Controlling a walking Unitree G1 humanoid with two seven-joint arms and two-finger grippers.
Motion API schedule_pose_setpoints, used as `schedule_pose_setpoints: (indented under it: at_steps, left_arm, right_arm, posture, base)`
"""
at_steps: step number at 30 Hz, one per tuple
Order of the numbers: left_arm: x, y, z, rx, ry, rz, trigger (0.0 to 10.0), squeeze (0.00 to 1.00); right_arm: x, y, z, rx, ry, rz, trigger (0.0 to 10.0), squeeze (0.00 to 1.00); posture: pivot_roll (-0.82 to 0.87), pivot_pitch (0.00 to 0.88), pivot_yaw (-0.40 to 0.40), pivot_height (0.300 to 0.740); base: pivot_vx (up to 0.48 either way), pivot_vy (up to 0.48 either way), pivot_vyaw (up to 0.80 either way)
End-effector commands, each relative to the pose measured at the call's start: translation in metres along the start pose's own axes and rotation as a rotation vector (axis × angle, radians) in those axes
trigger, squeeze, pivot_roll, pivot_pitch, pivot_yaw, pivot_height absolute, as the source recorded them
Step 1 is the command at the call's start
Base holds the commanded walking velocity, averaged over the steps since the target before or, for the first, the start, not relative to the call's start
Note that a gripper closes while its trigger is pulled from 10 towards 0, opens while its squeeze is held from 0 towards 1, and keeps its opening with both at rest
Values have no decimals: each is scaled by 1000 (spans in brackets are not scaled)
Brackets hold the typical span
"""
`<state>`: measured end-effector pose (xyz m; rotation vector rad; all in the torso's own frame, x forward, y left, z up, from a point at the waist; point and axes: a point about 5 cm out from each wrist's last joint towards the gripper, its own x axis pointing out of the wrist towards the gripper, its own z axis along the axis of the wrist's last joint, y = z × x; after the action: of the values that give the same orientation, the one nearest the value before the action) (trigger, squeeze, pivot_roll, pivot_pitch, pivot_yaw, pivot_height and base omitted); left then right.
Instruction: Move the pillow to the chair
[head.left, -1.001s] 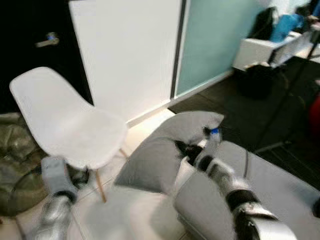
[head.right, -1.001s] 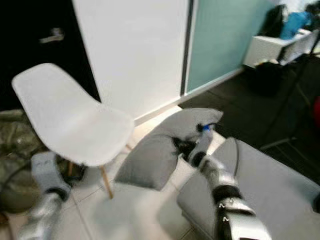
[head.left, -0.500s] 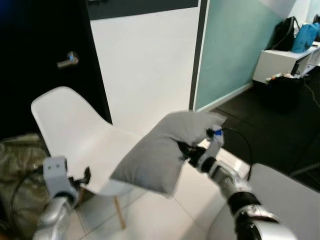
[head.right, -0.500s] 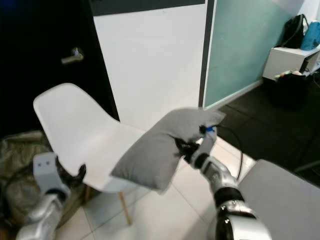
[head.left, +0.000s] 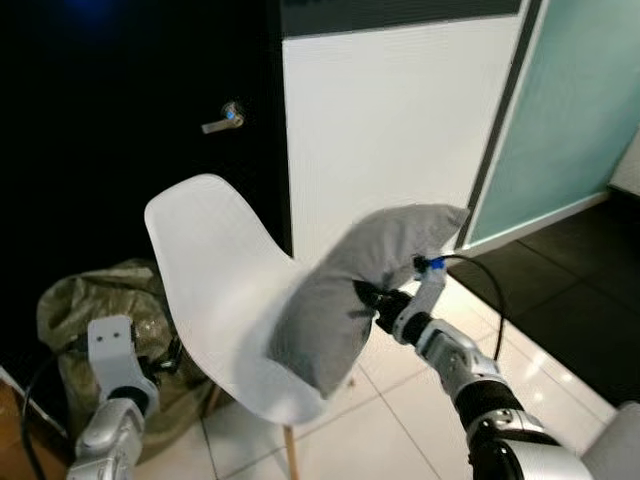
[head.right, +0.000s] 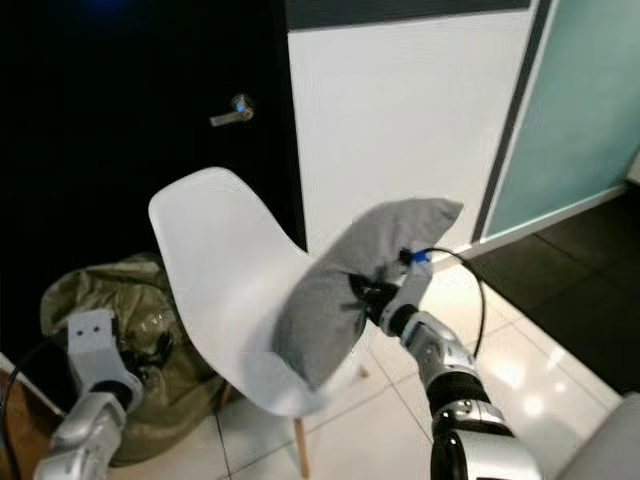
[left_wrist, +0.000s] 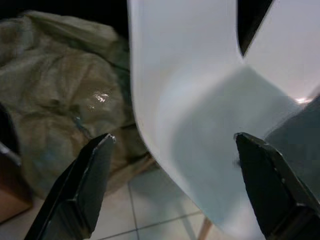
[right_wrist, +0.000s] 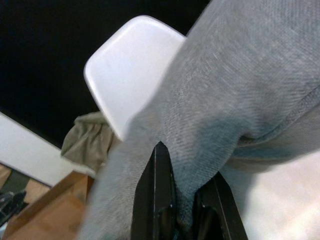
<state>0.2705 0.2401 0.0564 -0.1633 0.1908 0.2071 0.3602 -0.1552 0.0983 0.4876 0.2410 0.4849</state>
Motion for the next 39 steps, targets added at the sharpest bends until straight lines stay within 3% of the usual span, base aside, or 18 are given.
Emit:
schedule_pose_setpoints:
  at_steps: [1, 6, 11, 18, 24, 26, 28, 31, 39]
  left_arm:
    - [1, -1, 2, 8, 1, 1, 10000, 0]
    - [0, 0, 1, 10, 4, 9, 10000, 0]
    - [-1, 1, -1, 11, 16, 29, 10000, 0]
    - [-2, -2, -3, 33, 25, 16, 10000, 0]
    - [-2, -1, -4, 17, 28, 52, 10000, 0]
    - [-3, 1, -4, 10, 28, 75, 10000, 0]
    - [-4, 4, -3, 15, 24, 87, 10000, 0]
    - [-4, 5, -2, 20, 21, 92, 10000, 0]
    - [-5, 9, 6, 52, -7, 92, 10000, 0]
  right_arm:
    - [5, 6, 15, -24, -52, 32, 10000, 0]
    - [5, 6, 14, -25, -49, 25, 10000, 0]
    - [5, 4, 15, -30, -30, 3, 10000, 0]
    - [6, 5, 13, -29, -9, 5, 10000, 0]
    - [8, 8, 6, -51, 62, 25, 10000, 0]
    - [9, 9, -2, -72, 130, 33, 10000, 0]
    - [12, 14, -9, -92, 194, 61, 10000, 0]
    - [14, 17, -11, -96, 207, 72, 10000, 0]
    - [29, 40, -9, -1, 211, 165, 10000, 0]
  posture:
    - [-112, 0, -6, 740]
    - [-112, 0, -6, 740]
    - [-110, 0, -9, 740]
    - [-110, 0, -11, 740]
    - [-110, 0, -14, 740]
    - [-110, 0, -15, 740]
    - [-108, 0, -18, 730]
    - [-107, 2, -20, 725]
    - [-87, 13, -36, 700]
  base:
    - [480, 0, 0]
    - [480, 0, 0]
    - [0, 0, 0]
    - [0, -385, 0]
    - [0, -76, 0]
    - [0, 0, 0]
    - [0, 0, 0]
    - [0, 0, 0]
    - [0, 0, 0]
